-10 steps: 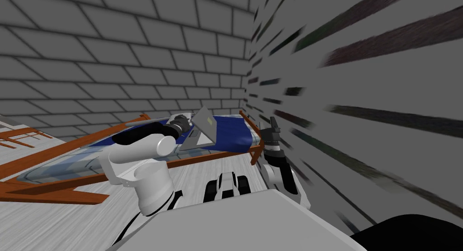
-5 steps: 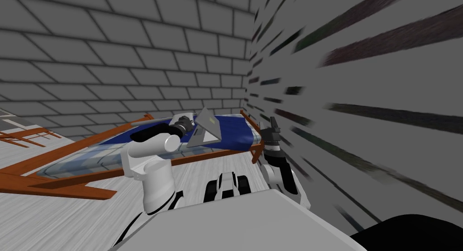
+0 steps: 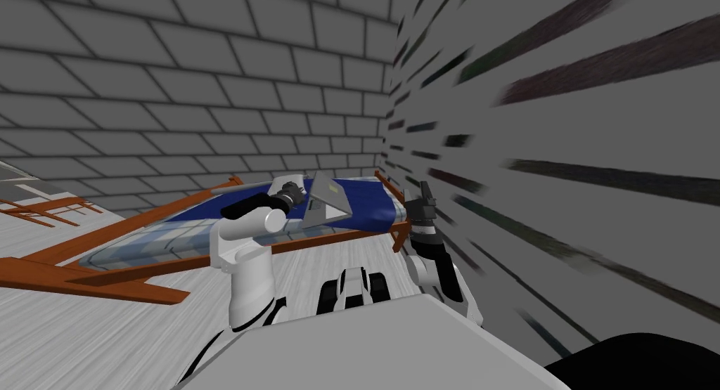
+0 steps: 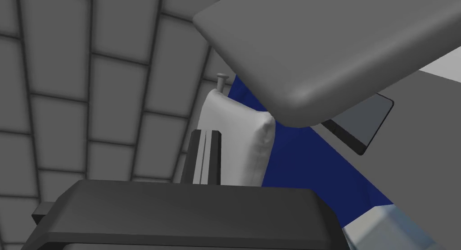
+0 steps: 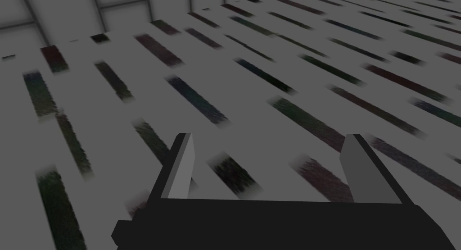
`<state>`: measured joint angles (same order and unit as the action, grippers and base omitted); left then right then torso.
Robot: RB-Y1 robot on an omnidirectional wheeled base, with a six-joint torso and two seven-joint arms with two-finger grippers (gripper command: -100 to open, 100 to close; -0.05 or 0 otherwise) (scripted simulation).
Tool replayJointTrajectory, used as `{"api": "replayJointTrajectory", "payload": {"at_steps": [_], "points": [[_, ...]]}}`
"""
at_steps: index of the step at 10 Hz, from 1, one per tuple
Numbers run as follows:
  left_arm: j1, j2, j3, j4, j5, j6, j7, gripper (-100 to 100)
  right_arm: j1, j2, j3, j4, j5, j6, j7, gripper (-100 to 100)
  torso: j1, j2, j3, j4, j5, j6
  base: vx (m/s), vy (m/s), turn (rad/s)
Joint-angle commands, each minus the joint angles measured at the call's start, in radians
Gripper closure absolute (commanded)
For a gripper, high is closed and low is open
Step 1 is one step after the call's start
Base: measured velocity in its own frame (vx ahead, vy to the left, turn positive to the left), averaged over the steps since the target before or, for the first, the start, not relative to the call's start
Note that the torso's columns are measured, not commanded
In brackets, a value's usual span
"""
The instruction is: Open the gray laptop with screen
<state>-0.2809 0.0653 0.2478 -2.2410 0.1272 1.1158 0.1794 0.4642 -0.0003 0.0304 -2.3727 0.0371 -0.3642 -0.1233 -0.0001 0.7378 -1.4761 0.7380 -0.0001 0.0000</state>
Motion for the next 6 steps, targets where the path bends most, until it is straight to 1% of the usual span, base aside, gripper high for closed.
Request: {"api": "replayJointTrajectory", "payload": {"at_steps": [1,2,3,4,5,6], "points": [[0.005,-0.008,0.004,0.050,0.019,-0.063,0.024,100,0.000,0.000,0.000,0.000,0.000,0.000,0.000,0,0.001,0.000,0.000,0.000,0.000,0.000,-0.041,0.047,0.005],[0.008,-0.014,0.008,0.094,0.035,-0.102,0.045,100,0.000,0.000,0.000,0.000,0.000,0.000,0.000,0,0.000,0.000,0.000,0.000,0.000,0.000,-0.046,0.049,0.018],[0.008,-0.014,0.008,0.094,0.035,-0.112,0.045,100,0.000,0.000,0.000,0.000,0.000,0.000,0.000,0,0.000,0.000,0.000,0.000,0.000,0.000,-0.041,0.046,0.004],[0.011,-0.019,0.012,0.138,0.052,-0.151,0.067,100,0.000,0.000,0.000,0.000,0.000,0.000,0.000,0,0.000,0.000,0.000,0.000,0.000,0.000,-0.054,0.062,0.012],[0.011,-0.019,0.012,0.138,0.052,-0.161,0.067,100,0.000,0.000,0.000,0.000,0.000,0.000,0.000,0,0.001,0.001,0.000,0.000,0.000,0.000,-0.041,0.047,0.006],[0.014,-0.025,0.016,0.179,0.069,-0.197,0.088,100,0.000,0.000,0.000,0.000,0.000,0.000,0.000,0,0.000,0.000,0.000,0.000,0.000,0.000,-0.049,0.048,0.015]]}}
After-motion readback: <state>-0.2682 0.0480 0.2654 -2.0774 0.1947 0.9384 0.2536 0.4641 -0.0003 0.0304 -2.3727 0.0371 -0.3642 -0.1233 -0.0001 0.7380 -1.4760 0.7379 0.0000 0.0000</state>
